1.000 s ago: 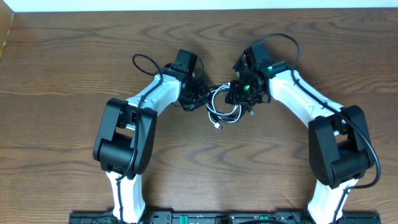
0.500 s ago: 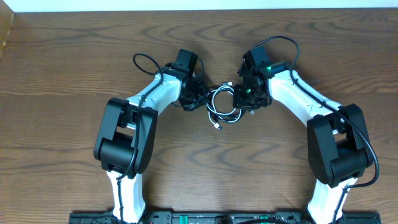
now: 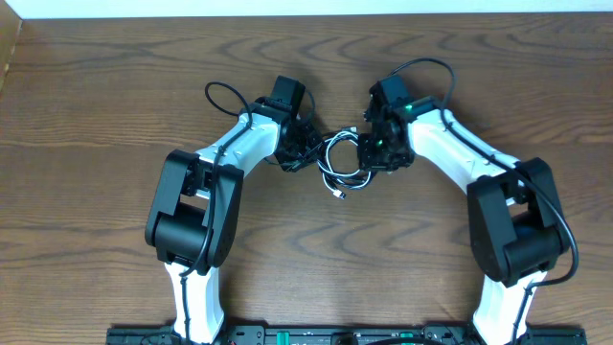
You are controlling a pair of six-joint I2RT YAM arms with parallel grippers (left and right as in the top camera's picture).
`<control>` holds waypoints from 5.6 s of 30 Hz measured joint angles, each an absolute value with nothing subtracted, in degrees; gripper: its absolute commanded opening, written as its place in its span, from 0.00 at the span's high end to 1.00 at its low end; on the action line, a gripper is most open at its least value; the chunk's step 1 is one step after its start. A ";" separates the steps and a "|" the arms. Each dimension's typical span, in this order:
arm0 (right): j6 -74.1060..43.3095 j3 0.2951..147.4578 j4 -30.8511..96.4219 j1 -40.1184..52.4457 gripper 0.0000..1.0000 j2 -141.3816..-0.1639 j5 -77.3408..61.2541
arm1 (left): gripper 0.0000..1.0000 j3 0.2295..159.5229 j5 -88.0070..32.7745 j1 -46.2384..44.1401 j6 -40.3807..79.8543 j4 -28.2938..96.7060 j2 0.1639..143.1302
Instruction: Untangle cables
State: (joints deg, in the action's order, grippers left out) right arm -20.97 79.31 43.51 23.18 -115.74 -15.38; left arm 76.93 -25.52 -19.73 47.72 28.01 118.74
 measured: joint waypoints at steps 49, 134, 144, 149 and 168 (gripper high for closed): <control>-12.67 78.70 35.68 17.54 0.99 -114.10 -43.44 | 0.71 76.14 -18.68 -20.43 32.71 31.33 107.37; -24.38 79.70 29.30 6.87 0.58 -110.13 -53.04 | 0.41 76.42 -15.66 -22.28 33.54 26.39 115.81; -17.17 79.70 35.81 13.52 0.28 -110.13 -44.38 | 0.39 76.20 -10.13 -22.17 29.52 29.26 103.74; -15.99 79.70 37.82 16.56 0.28 -110.13 -40.84 | 0.40 76.18 -10.13 -21.71 29.52 30.02 103.88; -10.00 79.72 28.49 30.46 0.76 -115.98 -18.55 | 0.40 76.20 -11.05 -12.64 38.28 32.60 105.10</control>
